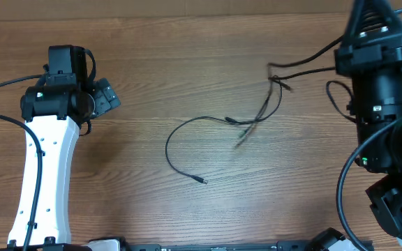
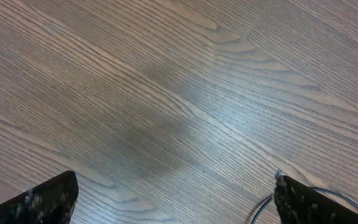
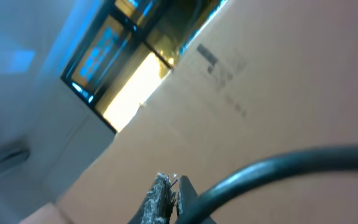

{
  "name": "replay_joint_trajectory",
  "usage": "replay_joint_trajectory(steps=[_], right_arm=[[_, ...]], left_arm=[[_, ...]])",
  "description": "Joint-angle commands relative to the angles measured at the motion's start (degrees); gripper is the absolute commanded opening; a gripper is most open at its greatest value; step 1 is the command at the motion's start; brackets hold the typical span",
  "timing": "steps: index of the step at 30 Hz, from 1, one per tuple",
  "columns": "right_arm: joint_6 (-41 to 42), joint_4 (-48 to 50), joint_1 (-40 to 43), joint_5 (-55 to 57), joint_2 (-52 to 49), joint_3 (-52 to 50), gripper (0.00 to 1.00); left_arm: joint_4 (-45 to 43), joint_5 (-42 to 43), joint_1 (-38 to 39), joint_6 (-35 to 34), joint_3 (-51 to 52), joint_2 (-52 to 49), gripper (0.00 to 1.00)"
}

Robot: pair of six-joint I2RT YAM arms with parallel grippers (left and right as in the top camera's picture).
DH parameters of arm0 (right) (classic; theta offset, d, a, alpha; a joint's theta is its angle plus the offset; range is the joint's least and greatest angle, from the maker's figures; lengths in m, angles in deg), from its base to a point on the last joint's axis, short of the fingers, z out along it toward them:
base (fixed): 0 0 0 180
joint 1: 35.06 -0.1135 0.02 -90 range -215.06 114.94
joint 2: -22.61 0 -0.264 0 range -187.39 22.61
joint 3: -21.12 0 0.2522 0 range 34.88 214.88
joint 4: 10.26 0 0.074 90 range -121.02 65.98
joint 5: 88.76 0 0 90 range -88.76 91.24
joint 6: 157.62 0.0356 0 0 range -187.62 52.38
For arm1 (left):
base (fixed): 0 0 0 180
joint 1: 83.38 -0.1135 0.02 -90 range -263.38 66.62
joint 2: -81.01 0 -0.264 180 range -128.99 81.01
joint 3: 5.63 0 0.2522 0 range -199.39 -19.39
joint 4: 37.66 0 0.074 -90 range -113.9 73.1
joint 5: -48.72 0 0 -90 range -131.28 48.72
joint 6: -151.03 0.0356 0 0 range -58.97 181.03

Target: Untangle cables

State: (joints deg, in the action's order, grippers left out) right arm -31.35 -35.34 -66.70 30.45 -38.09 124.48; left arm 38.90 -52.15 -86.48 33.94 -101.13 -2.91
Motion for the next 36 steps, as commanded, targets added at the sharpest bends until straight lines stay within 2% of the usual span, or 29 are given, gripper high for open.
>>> replay_joint_trajectory(steps=[1, 7, 11, 13, 16, 26, 36], right_arm=[[-6.6, 3.7, 0.0, 8.5, -0.1, 0.3, 0.04], [-23.7, 16.9, 0.0, 23.0, -0.1, 0.3, 0.04], [-40.8, 33.0, 0.0, 26.7, -0.1, 0.3, 0.04], [-45.9, 35.5, 1.0, 30.0, -0.7, 0.3, 0.04], [-47.3, 34.9, 4.5, 32.4, -1.7, 0.3, 0.04], [-47.3, 26.3, 24.6, 32.7, -12.6, 0.3, 0.04], [-46.6, 14.6, 43.5, 26.3, -27.2, 0.3, 0.04]], left_arm=[[0.0, 0.4, 0.1, -1.2, 0.2, -0.3, 1.0], [0.0, 0.4, 0.1, -1.2, 0.2, -0.3, 1.0], [0.0, 0.4, 0.1, -1.2, 0.2, -0.3, 1.0], [0.0, 0.4, 0.1, -1.2, 0.2, -0.3, 1.0], [0.0, 0.4, 0.1, -1.2, 0.2, -0.3, 1.0], [0.0, 0.4, 0.1, -1.2, 0.2, -0.3, 1.0], [0.0, 0.4, 0.1, -1.2, 0.2, -0.3, 1.0]])
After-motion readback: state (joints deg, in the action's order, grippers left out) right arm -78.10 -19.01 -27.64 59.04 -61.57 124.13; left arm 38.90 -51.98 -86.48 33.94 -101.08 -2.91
